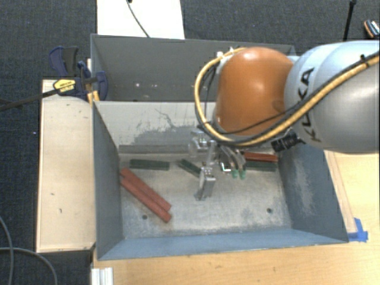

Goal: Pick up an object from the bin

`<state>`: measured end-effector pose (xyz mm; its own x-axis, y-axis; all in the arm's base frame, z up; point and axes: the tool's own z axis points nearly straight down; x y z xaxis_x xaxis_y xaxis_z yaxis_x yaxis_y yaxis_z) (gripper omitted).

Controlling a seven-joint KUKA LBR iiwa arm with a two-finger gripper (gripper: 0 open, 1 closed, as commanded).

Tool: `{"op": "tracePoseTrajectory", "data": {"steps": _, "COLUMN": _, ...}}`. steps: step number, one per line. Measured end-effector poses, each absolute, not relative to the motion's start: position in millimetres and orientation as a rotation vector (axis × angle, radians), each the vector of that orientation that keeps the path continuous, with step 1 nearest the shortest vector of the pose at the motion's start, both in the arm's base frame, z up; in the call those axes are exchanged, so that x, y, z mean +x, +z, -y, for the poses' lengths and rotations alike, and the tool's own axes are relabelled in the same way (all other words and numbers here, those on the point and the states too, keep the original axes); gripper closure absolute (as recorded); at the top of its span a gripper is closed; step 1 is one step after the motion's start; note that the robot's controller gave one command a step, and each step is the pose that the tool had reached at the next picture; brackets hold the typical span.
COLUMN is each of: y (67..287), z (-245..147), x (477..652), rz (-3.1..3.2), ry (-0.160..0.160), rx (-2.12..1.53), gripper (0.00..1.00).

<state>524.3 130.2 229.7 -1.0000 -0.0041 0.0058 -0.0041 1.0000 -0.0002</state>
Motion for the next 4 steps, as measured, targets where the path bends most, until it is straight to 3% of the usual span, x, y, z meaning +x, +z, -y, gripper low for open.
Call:
{"op": "tracePoseTrajectory", "data": {"steps": 1, "y": 138, "z": -171, "x": 504.3, "rz": 3.117, "ry": 0.001, "rx": -0.343, "gripper": 0.0}}
{"op": "tracePoseTrajectory", "data": {"steps": 2, "y": 68, "z": -190, "x": 501.7, "rz": 3.101, "ry": 0.003, "rx": -0.466, "gripper": 0.0}}
{"op": "tracePoseTrajectory", "data": {"steps": 3, "y": 72, "z": -188, "x": 504.6, "rz": 3.106, "ry": 0.001, "rx": -0.481, "gripper": 1.0}}
{"op": "tracePoseTrajectory", "data": {"steps": 4, "y": 196, "z": -228, "x": 515.9, "rz": 3.131, "ry": -0.009, "rx": -0.351, "gripper": 1.0}}
